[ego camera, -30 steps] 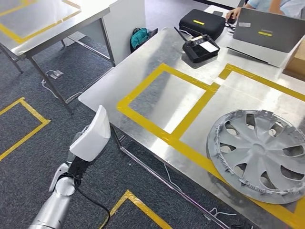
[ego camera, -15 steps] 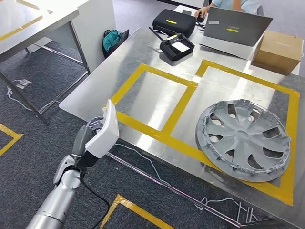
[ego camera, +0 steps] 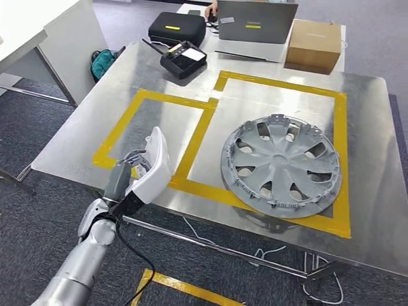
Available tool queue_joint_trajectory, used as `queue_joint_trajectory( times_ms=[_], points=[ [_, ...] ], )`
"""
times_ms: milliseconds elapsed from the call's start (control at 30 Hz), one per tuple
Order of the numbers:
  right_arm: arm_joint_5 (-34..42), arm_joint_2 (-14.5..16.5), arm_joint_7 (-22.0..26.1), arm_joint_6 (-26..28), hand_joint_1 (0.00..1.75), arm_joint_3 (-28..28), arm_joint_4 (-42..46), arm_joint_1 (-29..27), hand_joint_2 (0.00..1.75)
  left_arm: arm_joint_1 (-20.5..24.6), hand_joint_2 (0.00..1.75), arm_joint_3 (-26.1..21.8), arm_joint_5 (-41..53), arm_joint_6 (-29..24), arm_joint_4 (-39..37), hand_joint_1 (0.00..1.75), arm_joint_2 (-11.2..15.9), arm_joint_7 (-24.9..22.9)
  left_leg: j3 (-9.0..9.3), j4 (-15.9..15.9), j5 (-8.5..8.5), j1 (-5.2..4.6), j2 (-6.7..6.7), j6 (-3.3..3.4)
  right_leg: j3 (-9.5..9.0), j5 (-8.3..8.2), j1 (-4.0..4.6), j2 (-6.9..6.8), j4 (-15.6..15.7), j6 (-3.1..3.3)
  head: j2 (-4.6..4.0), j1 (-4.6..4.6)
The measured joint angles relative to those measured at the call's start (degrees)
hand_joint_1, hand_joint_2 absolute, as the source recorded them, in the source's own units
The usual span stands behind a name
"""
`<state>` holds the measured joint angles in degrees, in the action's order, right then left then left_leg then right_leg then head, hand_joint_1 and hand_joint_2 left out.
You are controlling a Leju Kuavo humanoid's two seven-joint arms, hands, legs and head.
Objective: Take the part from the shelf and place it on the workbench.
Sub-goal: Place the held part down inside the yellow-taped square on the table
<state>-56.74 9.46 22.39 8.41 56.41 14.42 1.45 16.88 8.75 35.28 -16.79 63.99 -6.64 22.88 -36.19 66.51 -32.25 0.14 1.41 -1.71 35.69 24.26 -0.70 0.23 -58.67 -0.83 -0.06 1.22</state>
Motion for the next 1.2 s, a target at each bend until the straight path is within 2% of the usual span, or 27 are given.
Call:
queue_joint_trajectory(
  times_ms=[33, 67, 100, 133, 167, 200, 233, 267, 300, 367, 400, 433, 500, 533, 567, 600, 633, 700, 733, 767, 800, 900, 933, 1067, 1200],
  points=[
    [-0.2, 0.0, 0.0, -0.1, 0.00, 0.0, 0.0, 0.2, 1.75, 0.4, 1.75, 0.1, 0.4, -0.2, -0.5, 1.75, 0.0, -0.4, -1.88, 3.8, -1.46, 0.04, -0.59, -0.07, 0.08, -0.06, -0.04, 0.78, 0.0, 0.11, 0.01, -0.05],
    [-0.4, 0.0, 0.0, -0.1, 0.00, 0.0, 0.0, 0.2, 1.75, 0.7, 1.75, 0.2, 0.9, -0.4, -1.0, 1.75, 0.0, -0.8, -3.24, 6.4, -2.05, 0.06, -0.83, -0.10, 0.12, -0.11, -0.05, 1.60, 0.0, 0.13, 0.01, -0.07],
    [-0.6, 0.0, 0.0, -0.2, 0.00, 0.0, -0.1, 0.2, 1.75, 1.0, 1.75, 0.3, 1.2, -0.5, -1.5, 1.75, 0.0, -1.1, -3.74, 7.1, -1.52, 0.09, -0.97, -0.07, 0.13, -0.16, -0.08, 2.45, 0.0, 0.09, 0.02, -0.06],
    [-0.7, 0.0, -0.1, -0.2, 0.00, 0.0, -0.2, 0.2, 1.75, 1.4, 1.75, 0.4, 1.6, -0.7, -2.0, 1.75, 0.0, -1.6, -3.20, 5.6, 0.03, 0.14, -1.18, 0.00, 0.13, -0.23, -0.12, 3.29, 0.0, 0.00, 0.02, -0.06],
    [-0.9, 0.0, -0.1, -0.3, 0.00, 0.0, -0.2, 0.1, 1.75, 2.0, 1.75, 0.4, 2.1, -1.0, -2.6, 1.75, 0.0, -2.0, -1.76, 2.4, 2.20, 0.25, -1.74, 0.07, 0.13, -0.32, -0.20, 4.13, 0.0, -0.18, 0.02, -0.06],
    [-1.1, 0.0, -0.2, -0.3, 0.00, 0.0, -0.3, 0.2, 1.75, 2.7, 1.75, 0.5, 2.6, -1.3, -3.2, 1.75, 0.0, -2.6, -0.04, -1.5, 4.16, 0.45, -2.96, 0.09, 0.20, -0.42, -0.20, 4.91, -0.1, -0.45, 0.01, -0.08],
    [-1.3, 0.0, -0.2, -0.3, 0.00, 0.0, -0.3, 0.3, 1.75, 3.5, 1.75, 0.5, 3.3, -1.8, -3.9, 1.75, 0.0, -3.1, 1.55, -5.0, 5.38, 0.69, -4.16, 0.15, 0.41, -0.51, -0.18, 5.65, -0.2, -0.73, 0.01, -0.09],
    [-1.5, 0.0, -0.3, -0.3, 0.00, 0.0, -0.3, 0.4, 1.75, 4.2, 1.75, 0.6, 4.0, -2.2, -4.7, 1.75, -0.1, -3.6, 2.56, -7.2, 5.94, 0.83, -5.10, 0.26, 0.68, -0.66, -0.18, 6.30, -0.3, -1.09, 0.01, -0.08],
    [-1.7, 0.0, -0.3, -0.3, 0.00, 0.0, -0.3, 0.4, 1.75, 4.9, 1.75, 0.6, 4.9, -2.7, -5.5, 1.75, -0.2, -4.2, 2.94, -8.2, 5.89, 0.84, -5.56, 0.47, 0.95, -0.85, -0.22, 6.88, -0.2, -1.46, 0.01, -0.15],
    [-2.0, 0.0, -0.4, -0.4, 0.00, 0.0, -0.4, 0.1, 1.75, 6.2, 1.75, 1.0, 7.0, -3.6, -7.3, 1.75, -0.6, -5.7, 2.95, -8.5, 5.99, 0.71, -4.65, 1.27, 1.44, -1.28, -0.46, 7.57, 0.1, -2.22, 0.02, -0.23],
    [-2.2, -0.1, -0.4, -0.5, 0.00, 0.0, -0.4, 0.0, 1.75, 7.0, 1.75, 1.3, 8.1, -4.0, -8.2, 1.75, -0.8, -6.5, 2.94, -8.6, 6.15, 0.72, -4.11, 1.70, 1.80, -1.07, -0.41, 6.74, -0.2, -2.53, 0.02, -0.10],
    [-2.4, -0.1, -0.5, -0.5, 0.00, 0.0, -0.5, 0.0, 1.75, 7.8, 1.75, 1.6, 9.0, -4.4, -9.2, 1.75, -1.1, -7.1, 2.95, -8.7, 6.29, 0.74, -3.52, 2.12, 2.58, -0.26, -0.30, 5.27, -1.5, -2.77, 0.01, 0.20],
    [-2.6, -0.1, -0.5, -0.6, 0.00, 0.0, -0.5, 0.4, 1.75, 9.1, 1.75, 2.0, 11.0, -4.9, -11.0, 1.75, -1.3, -8.5, 2.95, -8.8, 6.31, 0.54, -2.13, 2.68, 5.58, 3.08, -0.05, 1.67, -7.8, -3.07, 0.01, 0.74],
    [-2.7, -0.1, -0.5, -0.6, 0.00, 0.0, -0.6, 0.6, 1.75, 9.6, 1.75, 2.2, 12.2, -5.2, -11.9, 1.75, -1.4, -9.3, 2.95, -8.8, 6.26, 0.37, -1.36, 2.83, 7.45, 4.87, -0.05, 0.73, -11.9, -3.15, 0.01, 0.82],
    [-2.7, -0.1, -0.5, -0.7, 0.00, 0.0, -0.6, 0.7, 1.75, 10.0, 1.75, 2.4, 13.5, -5.5, -12.9, 1.75, -1.4, -10.3, 2.96, -8.8, 6.23, 0.25, -0.71, 2.90, 8.84, 5.97, -0.05, 0.31, -15.0, -3.20, 0.01, 0.80],
    [-2.8, -0.1, -0.5, -0.8, 0.00, 0.1, -0.6, 0.6, 1.75, 10.6, 1.75, 2.7, 15.1, -5.7, -13.9, 1.75, -1.4, -11.5, 2.96, -8.8, 6.20, 0.18, -0.20, 2.92, 9.27, 6.07, -0.05, 0.13, -16.3, -3.18, 0.01, 0.80],
    [-3.0, -0.1, -0.4, -0.9, 0.00, 0.1, -0.6, 0.6, 1.75, 11.3, 1.75, 3.0, 16.9, -6.0, -14.9, 1.75, -1.5, -12.7, 2.98, -8.7, 6.18, 0.15, 0.18, 2.91, 8.47, 5.11, -0.04, 0.09, -15.2, -3.11, 0.01, 0.80],
    [-3.4, -0.1, -0.3, -1.0, 0.00, 0.1, -0.6, 0.5, 1.75, 13.1, 1.75, 3.9, 20.8, -6.3, -17.1, 1.75, -1.8, -15.7, 3.06, -8.7, 6.10, 0.13, 0.67, 2.76, 4.17, 1.83, -0.02, -0.33, -7.7, -2.84, 0.02, 0.81],
    [-3.6, -0.1, -0.3, -1.1, 0.00, 0.1, -0.6, 0.6, 1.75, 14.2, 1.75, 4.3, 22.8, -6.5, -18.2, 1.75, -1.9, -17.3, 3.03, -8.6, 6.03, 0.00, 0.80, 2.60, 1.97, 0.76, 0.09, -0.65, -3.9, -2.63, 0.01, 0.80],
    [-3.9, -0.1, -0.2, -1.2, 0.00, 0.1, -0.7, 0.7, 1.75, 15.4, 1.75, 4.7, 24.9, -6.6, -19.4, 1.75, -2.0, -18.9, 2.97, -8.6, 6.01, -0.13, 0.86, 2.41, 0.47, 0.21, 0.14, -0.92, -1.3, -2.44, 0.01, 0.76],
    [-4.2, -0.1, -0.2, -1.3, 0.00, 0.1, -0.7, 0.8, 1.75, 16.4, 1.75, 5.1, 27.0, -6.7, -20.7, 1.75, -2.0, -20.5, 2.88, -8.5, 6.04, -0.29, 0.86, 2.40, -0.20, 0.17, 0.18, -1.10, -0.1, -2.38, 0.01, 0.74],
    [-4.7, 0.0, -0.2, -1.7, 0.00, 0.1, -0.9, 0.9, 1.75, 19.0, 1.75, 6.1, 31.7, -6.8, -24.3, 1.75, -1.9, -24.2, 2.85, -8.7, 6.34, -0.48, 0.85, 2.86, -0.24, -0.07, 0.17, -0.79, 0.1, -2.44, 0.01, 0.66],
    [-4.8, 0.0, -0.3, -1.7, 0.00, 0.1, -0.9, 0.9, 1.75, 19.7, 1.75, 6.3, 32.3, -6.8, -25.2, 1.75, -1.9, -24.7, 2.88, -9.0, 6.46, -0.46, 0.87, 2.81, -0.15, -0.08, 0.20, -0.70, 0.1, -2.37, 0.00, 0.65],
    [-5.0, 0.0, -0.3, -1.8, 0.00, 0.1, -1.0, 0.9, 1.75, 21.4, 1.75, 6.9, 33.6, -6.8, -27.7, 1.75, -1.8, -26.0, 2.88, -9.6, 6.91, -0.42, 0.90, 2.04, 0.13, -0.14, 0.29, -0.64, 0.1, -1.88, 0.01, 0.66],
    [-6.2, 0.0, -0.7, -2.0, 0.00, 0.0, -1.1, 0.9, 1.75, 22.9, 1.75, 7.6, 39.3, -6.6, -30.4, 1.75, -1.3, -31.7, 2.83, -9.8, 7.15, -0.37, 0.89, 1.46, 0.23, -0.27, 0.34, -0.66, 0.1, -1.60, 0.01, 0.68]
  ],
)
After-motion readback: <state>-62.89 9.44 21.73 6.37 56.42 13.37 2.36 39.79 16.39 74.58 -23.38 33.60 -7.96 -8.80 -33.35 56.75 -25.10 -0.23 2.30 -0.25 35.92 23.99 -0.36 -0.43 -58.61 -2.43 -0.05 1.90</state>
